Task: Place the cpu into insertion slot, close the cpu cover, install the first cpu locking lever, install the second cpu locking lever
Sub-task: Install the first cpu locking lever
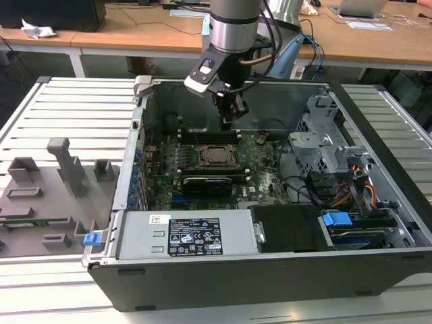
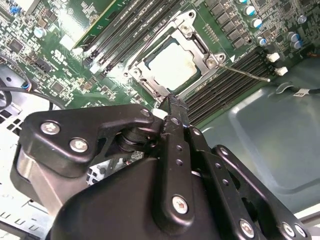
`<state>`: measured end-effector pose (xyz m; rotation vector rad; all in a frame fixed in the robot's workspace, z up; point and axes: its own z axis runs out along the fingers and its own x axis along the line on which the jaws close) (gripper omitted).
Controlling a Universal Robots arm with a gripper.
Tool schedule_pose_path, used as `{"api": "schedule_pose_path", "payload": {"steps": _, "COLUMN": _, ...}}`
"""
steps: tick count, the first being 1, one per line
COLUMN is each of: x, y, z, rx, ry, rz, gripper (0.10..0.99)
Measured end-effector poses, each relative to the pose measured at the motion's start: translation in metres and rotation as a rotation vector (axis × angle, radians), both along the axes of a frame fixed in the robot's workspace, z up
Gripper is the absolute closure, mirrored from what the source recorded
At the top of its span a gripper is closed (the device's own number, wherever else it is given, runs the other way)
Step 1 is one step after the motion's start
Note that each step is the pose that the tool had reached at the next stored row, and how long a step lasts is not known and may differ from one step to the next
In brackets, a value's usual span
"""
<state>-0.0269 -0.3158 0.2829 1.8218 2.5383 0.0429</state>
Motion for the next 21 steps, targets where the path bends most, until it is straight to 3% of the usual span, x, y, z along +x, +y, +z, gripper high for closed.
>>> {"api": "schedule_pose_path", "payload": {"steps": 9, "x": 0.0000, "y": 0.0000, "z": 0.0000, "rx": 0.000, "ry": -0.0001, "rz": 0.105, "gripper": 0.980}}
{"api": "schedule_pose_path", "payload": {"steps": 21, "x": 0.0000, "y": 0.0000, "z": 0.0000, "rx": 0.000, "ry": -0.0001, "rz": 0.174, "gripper": 0.980}}
